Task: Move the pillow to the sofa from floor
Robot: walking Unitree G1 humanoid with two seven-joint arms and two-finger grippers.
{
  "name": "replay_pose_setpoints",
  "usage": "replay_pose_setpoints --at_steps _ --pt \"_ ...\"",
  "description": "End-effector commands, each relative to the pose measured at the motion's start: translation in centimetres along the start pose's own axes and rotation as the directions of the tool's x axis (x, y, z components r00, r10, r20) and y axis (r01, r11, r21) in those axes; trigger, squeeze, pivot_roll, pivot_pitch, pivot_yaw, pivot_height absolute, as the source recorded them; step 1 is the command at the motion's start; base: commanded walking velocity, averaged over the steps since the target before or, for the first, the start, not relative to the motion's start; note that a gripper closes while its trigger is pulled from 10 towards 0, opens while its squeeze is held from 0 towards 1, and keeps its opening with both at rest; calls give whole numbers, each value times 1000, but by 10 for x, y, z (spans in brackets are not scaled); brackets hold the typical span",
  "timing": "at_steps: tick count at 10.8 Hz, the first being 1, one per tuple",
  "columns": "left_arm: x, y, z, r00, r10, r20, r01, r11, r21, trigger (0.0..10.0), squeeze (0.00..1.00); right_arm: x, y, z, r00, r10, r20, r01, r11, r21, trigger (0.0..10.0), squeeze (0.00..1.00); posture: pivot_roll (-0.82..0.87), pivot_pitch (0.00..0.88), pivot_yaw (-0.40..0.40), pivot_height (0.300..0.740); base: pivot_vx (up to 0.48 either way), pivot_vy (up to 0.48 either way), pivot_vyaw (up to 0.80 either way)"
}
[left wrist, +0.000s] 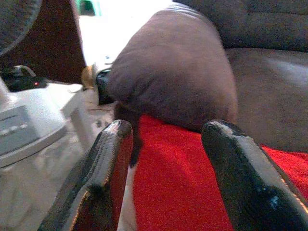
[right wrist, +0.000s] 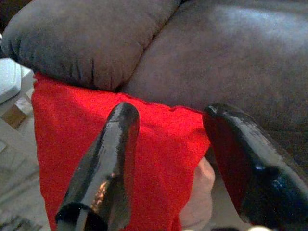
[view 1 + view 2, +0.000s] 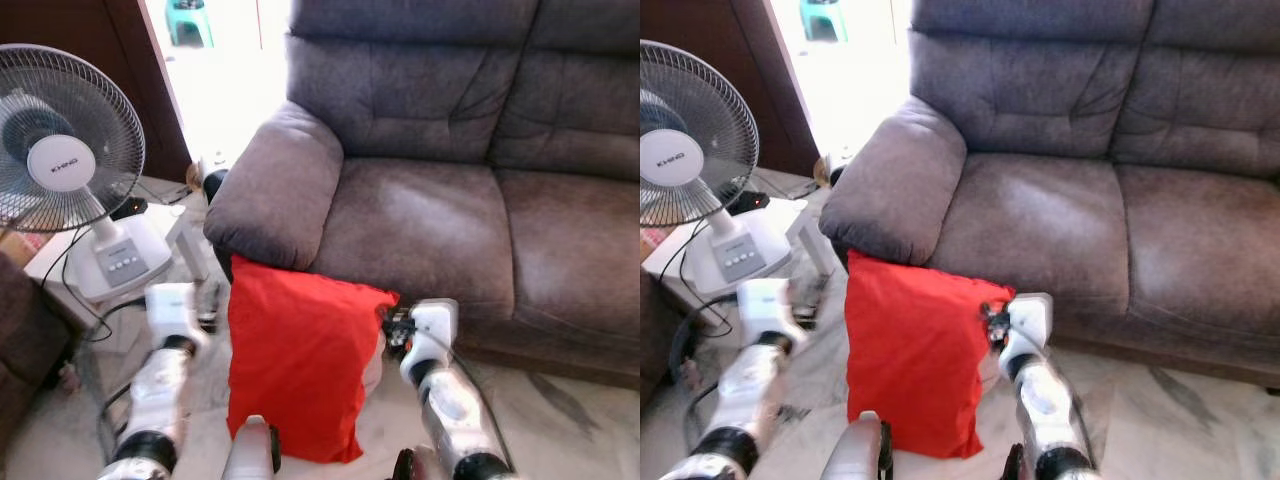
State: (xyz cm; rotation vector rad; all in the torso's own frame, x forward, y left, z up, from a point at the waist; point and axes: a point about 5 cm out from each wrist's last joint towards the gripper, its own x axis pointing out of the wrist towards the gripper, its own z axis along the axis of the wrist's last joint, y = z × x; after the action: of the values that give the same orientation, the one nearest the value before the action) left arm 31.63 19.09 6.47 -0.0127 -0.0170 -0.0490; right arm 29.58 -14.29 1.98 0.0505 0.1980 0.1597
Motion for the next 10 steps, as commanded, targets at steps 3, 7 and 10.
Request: replay_pose_setpoints --at_steps 3,7,10 --pt "3 -10 1 999 -38 1 38 999 -9 10000 0 4 -22 20 992 -96 82 98 995 -25 10000 0 106 134 24 649 0 0 0" --pt "0 -9 -3 996 -81 -29 81 997 17 10000 0 10 -20 24 994 -88 63 93 994 -65 10000 0 132 192 22 649 0 0 0" --pt "0 -6 -3 998 -65 -28 65 998 11 10000 0 12 -14 21 997 -62 39 65 996 -58 10000 0 131 206 17 629 0 0 0"
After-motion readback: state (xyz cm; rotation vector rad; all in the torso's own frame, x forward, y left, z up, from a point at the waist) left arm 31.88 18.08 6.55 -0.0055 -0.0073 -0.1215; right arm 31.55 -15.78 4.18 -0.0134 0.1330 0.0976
